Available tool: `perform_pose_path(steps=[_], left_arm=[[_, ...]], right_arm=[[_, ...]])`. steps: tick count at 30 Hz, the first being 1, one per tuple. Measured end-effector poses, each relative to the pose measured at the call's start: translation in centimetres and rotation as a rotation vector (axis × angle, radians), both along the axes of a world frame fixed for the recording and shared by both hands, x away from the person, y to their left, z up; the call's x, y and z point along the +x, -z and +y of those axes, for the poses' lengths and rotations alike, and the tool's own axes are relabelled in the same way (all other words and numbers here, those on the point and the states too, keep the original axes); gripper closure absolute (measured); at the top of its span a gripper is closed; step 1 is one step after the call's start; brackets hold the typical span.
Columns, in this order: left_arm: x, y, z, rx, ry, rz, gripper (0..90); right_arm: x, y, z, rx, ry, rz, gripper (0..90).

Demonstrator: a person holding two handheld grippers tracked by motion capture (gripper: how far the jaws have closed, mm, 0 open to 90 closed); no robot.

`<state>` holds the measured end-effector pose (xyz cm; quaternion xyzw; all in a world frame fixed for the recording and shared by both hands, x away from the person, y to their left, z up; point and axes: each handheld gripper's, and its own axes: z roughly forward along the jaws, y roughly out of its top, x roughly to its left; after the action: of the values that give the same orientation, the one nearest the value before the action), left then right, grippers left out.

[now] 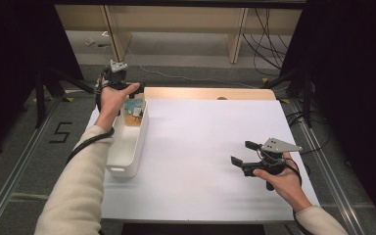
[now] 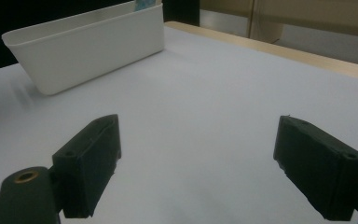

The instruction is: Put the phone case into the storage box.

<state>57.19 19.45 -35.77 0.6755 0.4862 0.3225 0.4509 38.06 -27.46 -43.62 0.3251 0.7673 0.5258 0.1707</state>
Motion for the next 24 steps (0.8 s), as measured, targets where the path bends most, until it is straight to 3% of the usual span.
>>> perform_pose_path(steps=[24], left_arm=[[-7.1, 0.0, 0.5, -0.058, 0.105, -0.029, 7.1]], right_arm=[[0.0, -0.1, 0.0, -0.002, 0.004, -0.004, 15.6]])
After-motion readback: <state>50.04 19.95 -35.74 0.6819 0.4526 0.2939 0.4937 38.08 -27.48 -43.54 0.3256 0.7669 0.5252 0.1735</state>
